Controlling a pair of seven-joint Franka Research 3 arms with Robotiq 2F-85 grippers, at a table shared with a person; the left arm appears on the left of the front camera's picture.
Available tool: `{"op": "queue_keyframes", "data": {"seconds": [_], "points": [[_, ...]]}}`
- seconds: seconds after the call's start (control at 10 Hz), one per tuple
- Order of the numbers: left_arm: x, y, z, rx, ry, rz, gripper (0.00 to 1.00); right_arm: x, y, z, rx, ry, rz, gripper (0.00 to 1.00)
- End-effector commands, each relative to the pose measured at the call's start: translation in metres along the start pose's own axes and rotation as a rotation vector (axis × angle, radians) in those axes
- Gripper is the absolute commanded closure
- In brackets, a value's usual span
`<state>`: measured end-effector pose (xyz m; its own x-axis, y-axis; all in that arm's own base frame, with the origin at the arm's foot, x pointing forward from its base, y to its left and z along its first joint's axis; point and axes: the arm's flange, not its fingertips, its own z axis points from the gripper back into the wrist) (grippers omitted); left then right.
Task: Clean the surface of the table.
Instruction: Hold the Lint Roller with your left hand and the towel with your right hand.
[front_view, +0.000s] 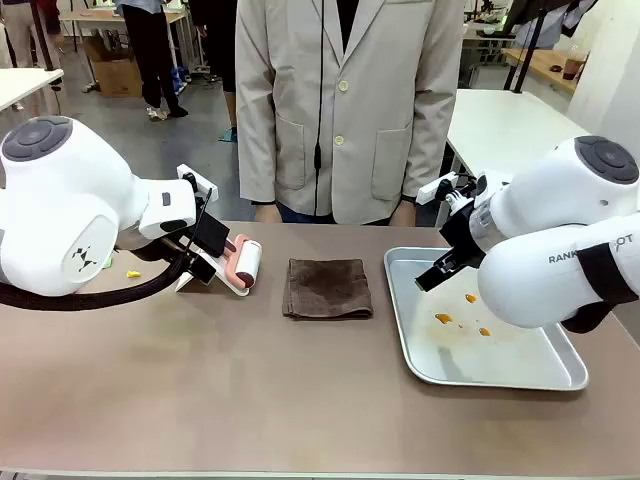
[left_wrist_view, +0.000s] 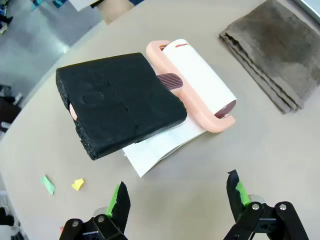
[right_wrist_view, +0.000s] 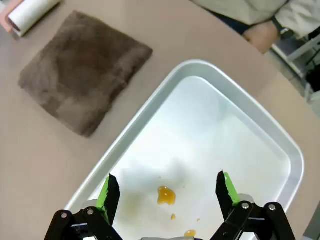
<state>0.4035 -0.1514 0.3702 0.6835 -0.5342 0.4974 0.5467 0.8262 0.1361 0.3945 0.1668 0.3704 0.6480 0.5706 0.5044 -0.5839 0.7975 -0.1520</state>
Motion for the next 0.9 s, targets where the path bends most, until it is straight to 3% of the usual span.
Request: {"op": "queue_keyframes", "data": {"seconds": [0.0,0.8], "points": [[0.0,0.0,0.0,0.0,0.0,0.0,0.0,0.0002,0.0,0.0001,0.0,-0.001,0.0,0.0],[0.0,0.0,0.0,0.0,0.0,0.0,0.0,0.0002,0.0,0.0001,0.0,-0.001,0.0,0.0]]}}
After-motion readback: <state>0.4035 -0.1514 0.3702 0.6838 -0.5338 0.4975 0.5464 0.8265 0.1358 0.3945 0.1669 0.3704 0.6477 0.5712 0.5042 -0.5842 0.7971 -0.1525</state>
